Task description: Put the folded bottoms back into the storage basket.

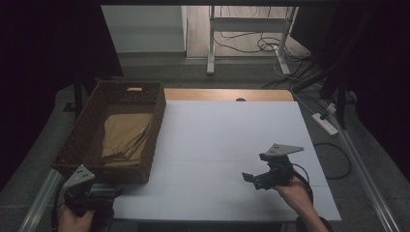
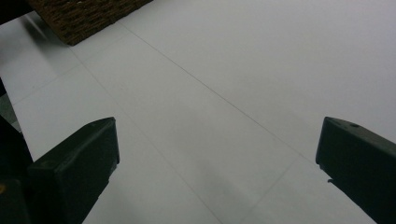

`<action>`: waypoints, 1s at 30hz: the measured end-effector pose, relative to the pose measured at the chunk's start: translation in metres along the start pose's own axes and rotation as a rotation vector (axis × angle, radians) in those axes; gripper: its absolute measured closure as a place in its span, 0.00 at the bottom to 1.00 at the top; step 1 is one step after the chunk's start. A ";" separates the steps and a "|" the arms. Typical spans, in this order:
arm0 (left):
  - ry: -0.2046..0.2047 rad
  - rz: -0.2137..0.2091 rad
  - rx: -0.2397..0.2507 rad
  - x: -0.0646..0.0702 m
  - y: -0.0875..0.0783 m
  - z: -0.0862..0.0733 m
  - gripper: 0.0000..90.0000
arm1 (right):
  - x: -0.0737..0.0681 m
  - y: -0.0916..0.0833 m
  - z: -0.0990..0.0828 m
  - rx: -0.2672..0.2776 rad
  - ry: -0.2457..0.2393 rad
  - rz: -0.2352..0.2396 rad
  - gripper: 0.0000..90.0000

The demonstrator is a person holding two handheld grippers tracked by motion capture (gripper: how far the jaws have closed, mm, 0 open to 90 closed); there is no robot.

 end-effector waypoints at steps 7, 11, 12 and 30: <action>-0.001 -0.003 0.000 0.000 0.000 0.000 0.01 | 0.011 -0.017 -0.014 0.009 0.035 -0.043 0.00; -0.002 -0.004 0.001 0.000 0.000 0.000 0.01 | 0.017 -0.027 -0.023 0.014 0.062 -0.068 0.00; -0.003 -0.005 0.001 0.000 0.000 0.000 0.01 | 0.019 -0.029 -0.025 0.015 0.067 -0.074 0.00; -0.010 -0.008 -0.001 -0.001 0.000 0.000 0.01 | 0.032 -0.057 -0.054 0.011 0.145 -0.139 0.00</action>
Point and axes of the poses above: each handheld gripper's, and its own axes: y roughly forward along the jaws, z roughly out of its top, x roughly to its right, the point moved 7 cm from there along y, roughly forward along the jaws, and after that the axes turned 14 degrees about -z, right-handed, at the moved point
